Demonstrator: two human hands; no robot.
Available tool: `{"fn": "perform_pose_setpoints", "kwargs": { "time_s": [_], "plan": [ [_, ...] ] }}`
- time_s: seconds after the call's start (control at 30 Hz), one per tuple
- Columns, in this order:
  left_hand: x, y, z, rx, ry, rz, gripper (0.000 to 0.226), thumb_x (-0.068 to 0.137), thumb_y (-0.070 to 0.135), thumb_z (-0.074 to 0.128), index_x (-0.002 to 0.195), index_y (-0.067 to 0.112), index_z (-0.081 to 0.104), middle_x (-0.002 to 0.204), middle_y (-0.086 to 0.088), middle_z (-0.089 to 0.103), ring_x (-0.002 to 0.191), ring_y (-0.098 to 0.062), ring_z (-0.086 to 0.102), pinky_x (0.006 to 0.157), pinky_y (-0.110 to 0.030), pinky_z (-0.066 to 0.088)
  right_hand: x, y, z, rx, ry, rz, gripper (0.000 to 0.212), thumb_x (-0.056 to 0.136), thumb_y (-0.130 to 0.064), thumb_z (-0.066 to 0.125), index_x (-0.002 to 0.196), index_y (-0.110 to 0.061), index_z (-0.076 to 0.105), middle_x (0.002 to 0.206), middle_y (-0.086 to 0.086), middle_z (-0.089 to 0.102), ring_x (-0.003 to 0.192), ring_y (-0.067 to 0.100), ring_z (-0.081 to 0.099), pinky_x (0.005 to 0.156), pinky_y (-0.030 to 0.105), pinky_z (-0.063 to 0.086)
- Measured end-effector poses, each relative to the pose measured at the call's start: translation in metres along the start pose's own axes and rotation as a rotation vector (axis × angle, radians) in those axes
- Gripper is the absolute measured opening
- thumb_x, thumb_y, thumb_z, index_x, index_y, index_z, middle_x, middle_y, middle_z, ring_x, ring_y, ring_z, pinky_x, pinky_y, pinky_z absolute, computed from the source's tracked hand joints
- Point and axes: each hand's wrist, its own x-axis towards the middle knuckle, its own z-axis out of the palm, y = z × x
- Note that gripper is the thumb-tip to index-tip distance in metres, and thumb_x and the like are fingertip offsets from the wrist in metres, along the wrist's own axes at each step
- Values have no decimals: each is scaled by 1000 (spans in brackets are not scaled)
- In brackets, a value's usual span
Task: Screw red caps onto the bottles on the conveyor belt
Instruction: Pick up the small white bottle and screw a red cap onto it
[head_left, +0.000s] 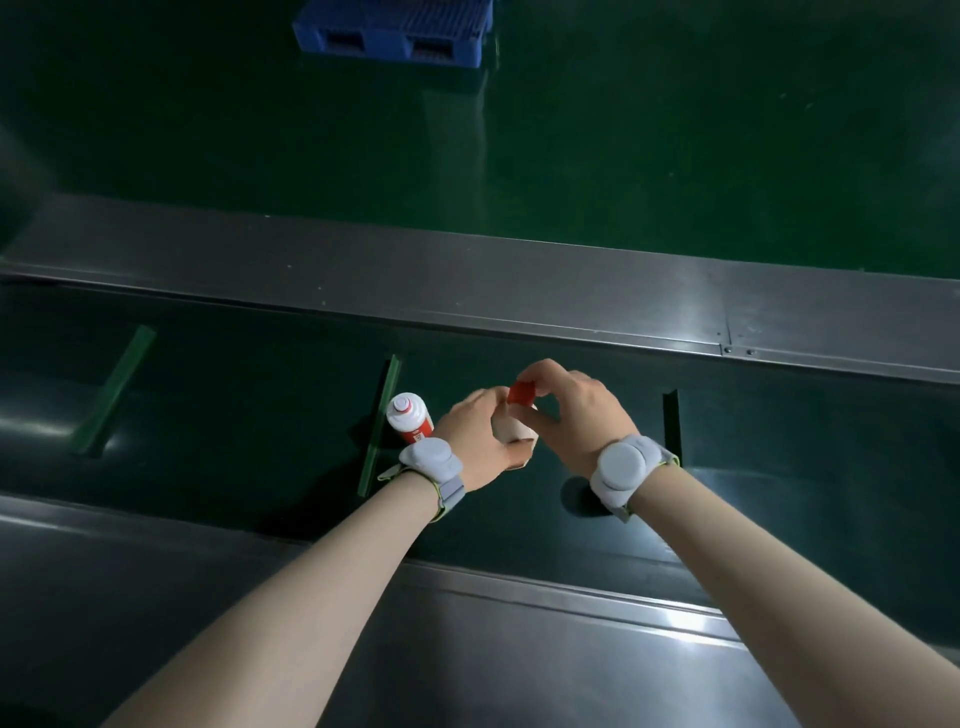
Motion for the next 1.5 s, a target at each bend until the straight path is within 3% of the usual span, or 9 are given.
{"fn": "perform_pose_setpoints", "kwargs": {
  "time_s": [0.1, 0.27, 0.43, 0.7, 0.9, 1.07, 1.27, 1.4, 1.5],
  "plan": [
    [-3, 4, 1, 37, -4, 22, 53, 72, 57, 74, 122, 47, 58, 112, 22, 58, 92, -12, 63, 66, -28, 50, -1, -1, 0, -32, 67, 43, 31, 91, -49, 74, 103, -25, 59, 99, -8, 70, 94, 15, 68, 78, 36, 59],
    [0, 12, 2, 77, -22, 17, 43, 77, 48, 76, 116, 42, 59, 118, 11, 60, 93, -21, 67, 78, -42, 60, -7, -1, -2, -143, 106, -24, 32, 93, -47, 71, 115, -24, 66, 104, -1, 62, 90, 22, 64, 73, 39, 59],
    [1, 11, 6, 124, -13, 30, 44, 79, 50, 76, 117, 39, 57, 114, 13, 57, 90, -20, 64, 75, -37, 55, -2, 4, -10, -102, 50, 47, 26, 94, -44, 73, 106, -21, 73, 102, 0, 63, 87, 23, 66, 76, 39, 59],
    [1, 21, 14, 121, 21, 40, 43, 76, 50, 77, 111, 38, 57, 111, 12, 54, 94, -16, 62, 74, -38, 56, -1, 6, -8, -238, 167, 147, 57, 87, -76, 56, 87, -19, 56, 82, -3, 58, 68, 20, 59, 59, 35, 54],
    [8, 19, 17, 134, 26, 18, 48, 76, 48, 81, 114, 31, 56, 111, 7, 56, 88, -21, 64, 72, -39, 56, -5, 9, -8, -251, 105, -11, 29, 99, -48, 58, 104, -21, 68, 95, -2, 63, 76, 23, 64, 65, 38, 58],
    [7, 15, 28, 126, 3, -4, 46, 74, 51, 82, 107, 35, 55, 109, 10, 56, 91, -20, 65, 76, -40, 57, 0, 12, 1, -350, 105, 74, 46, 100, -61, 51, 88, -16, 51, 83, 0, 53, 68, 23, 54, 56, 33, 43],
    [11, 7, 27, 99, -36, -27, 44, 73, 51, 78, 109, 35, 57, 109, 10, 59, 89, -20, 65, 76, -41, 58, 1, 19, 6, -271, 35, -50, 31, 102, -48, 57, 116, -23, 68, 104, -1, 63, 85, 24, 66, 70, 39, 59],
    [13, 2, 27, 99, 11, -27, 45, 74, 49, 80, 104, 33, 51, 104, 10, 56, 85, -20, 61, 65, -33, 45, 9, 25, 14, -217, 36, -8, 35, 101, -49, 60, 115, -19, 72, 103, 0, 66, 88, 23, 66, 75, 39, 59],
    [11, -2, 30, 97, 74, -42, 49, 74, 50, 81, 108, 28, 53, 108, 5, 56, 91, -22, 61, 70, -37, 50, 11, 29, 20, -138, 103, 69, 39, 98, -55, 62, 109, -19, 74, 99, -1, 66, 83, 22, 66, 73, 37, 58]
  ]
}}
